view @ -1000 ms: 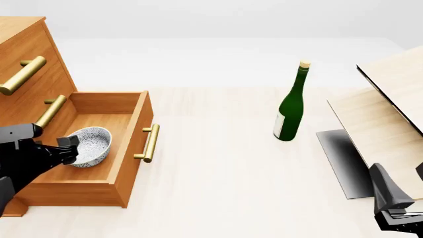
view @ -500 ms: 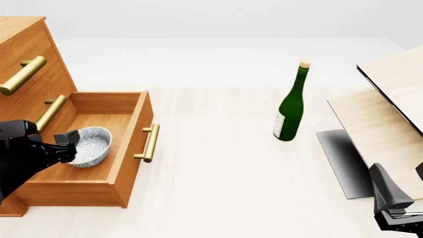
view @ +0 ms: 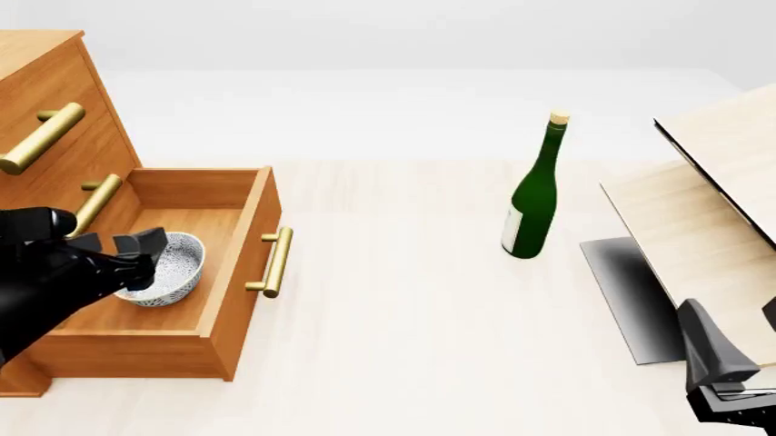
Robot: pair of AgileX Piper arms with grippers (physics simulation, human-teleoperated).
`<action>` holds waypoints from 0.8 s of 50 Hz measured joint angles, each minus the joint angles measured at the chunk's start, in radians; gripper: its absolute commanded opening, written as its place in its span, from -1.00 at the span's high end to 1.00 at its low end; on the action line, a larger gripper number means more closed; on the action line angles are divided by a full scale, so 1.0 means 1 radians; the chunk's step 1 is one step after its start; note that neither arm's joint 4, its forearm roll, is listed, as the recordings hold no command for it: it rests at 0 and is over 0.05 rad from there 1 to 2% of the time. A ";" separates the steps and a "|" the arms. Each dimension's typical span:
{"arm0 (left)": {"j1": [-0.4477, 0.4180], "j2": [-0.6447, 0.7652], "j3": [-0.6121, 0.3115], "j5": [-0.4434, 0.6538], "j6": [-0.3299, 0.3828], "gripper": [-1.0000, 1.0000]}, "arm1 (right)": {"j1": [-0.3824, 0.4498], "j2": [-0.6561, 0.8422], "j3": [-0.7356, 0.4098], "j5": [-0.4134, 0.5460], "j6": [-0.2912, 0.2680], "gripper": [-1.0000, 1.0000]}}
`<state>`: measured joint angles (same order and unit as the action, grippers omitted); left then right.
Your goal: Put the bowl in the bottom drawer of the cabinet and close it.
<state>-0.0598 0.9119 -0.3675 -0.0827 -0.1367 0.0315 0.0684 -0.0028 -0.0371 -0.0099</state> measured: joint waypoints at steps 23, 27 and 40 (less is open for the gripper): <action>-0.137 -0.050 -0.045 0.088 -0.051 -1.00 | 0.000 0.000 0.000 0.000 0.000 -1.00; -0.165 -0.060 -0.054 0.103 -0.053 -1.00 | 0.000 0.000 0.000 0.000 0.000 -1.00; -0.240 -0.096 -0.082 0.155 -0.041 -1.00 | 0.000 0.000 0.000 0.000 0.000 -1.00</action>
<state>-0.3003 0.8156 -0.4491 0.0723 -0.1782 0.0315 0.0686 -0.0028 -0.0373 -0.0099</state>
